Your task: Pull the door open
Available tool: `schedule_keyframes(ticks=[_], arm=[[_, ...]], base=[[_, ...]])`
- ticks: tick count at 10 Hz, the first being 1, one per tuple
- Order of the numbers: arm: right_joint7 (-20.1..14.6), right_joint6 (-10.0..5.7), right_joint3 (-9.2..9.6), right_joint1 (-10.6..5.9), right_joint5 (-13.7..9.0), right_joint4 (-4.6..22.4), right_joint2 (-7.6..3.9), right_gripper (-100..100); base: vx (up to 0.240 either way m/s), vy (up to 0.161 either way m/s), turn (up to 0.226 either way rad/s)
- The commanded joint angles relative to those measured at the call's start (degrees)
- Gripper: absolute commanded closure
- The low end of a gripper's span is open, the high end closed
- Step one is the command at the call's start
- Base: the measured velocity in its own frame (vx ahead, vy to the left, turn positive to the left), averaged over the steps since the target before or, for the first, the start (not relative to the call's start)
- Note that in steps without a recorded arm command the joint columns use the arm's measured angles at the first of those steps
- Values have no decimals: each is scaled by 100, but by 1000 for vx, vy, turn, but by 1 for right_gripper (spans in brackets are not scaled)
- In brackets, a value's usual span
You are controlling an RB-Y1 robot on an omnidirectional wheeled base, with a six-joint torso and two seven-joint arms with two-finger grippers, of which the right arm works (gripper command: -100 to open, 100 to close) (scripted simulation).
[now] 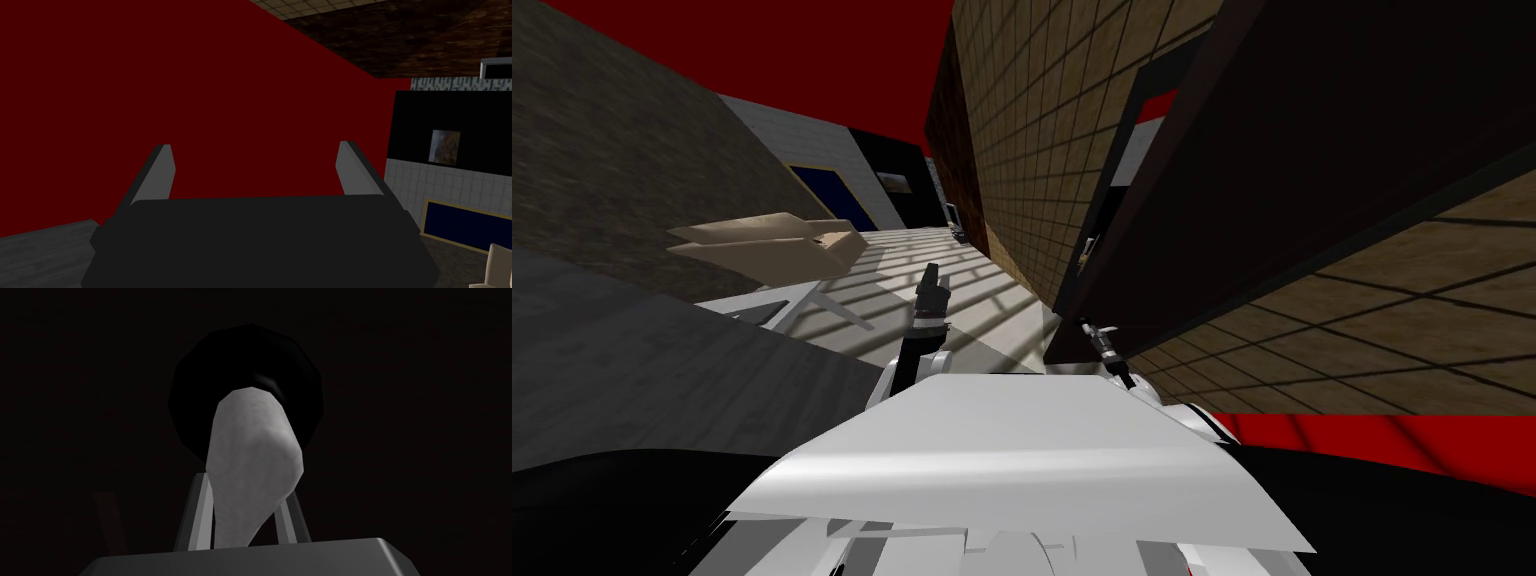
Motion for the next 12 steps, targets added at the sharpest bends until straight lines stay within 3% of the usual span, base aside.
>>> schedule_keyframes(ticks=[1,2,3,6,7,12], arm=[[41,-37,-17,-159,12,228,39,100],[41,-37,-17,-159,12,228,39,100],[122,147,-87,-290,19,227,129,100],[122,147,-87,-290,19,227,129,100],[202,326,-155,-419,25,227,217,100],[370,705,-299,-691,38,227,403,100]], base=[[-129,-72,105],[-68,-31,12],[-155,-83,164],[-69,-36,47],[-119,-83,154],[-179,-80,146]])
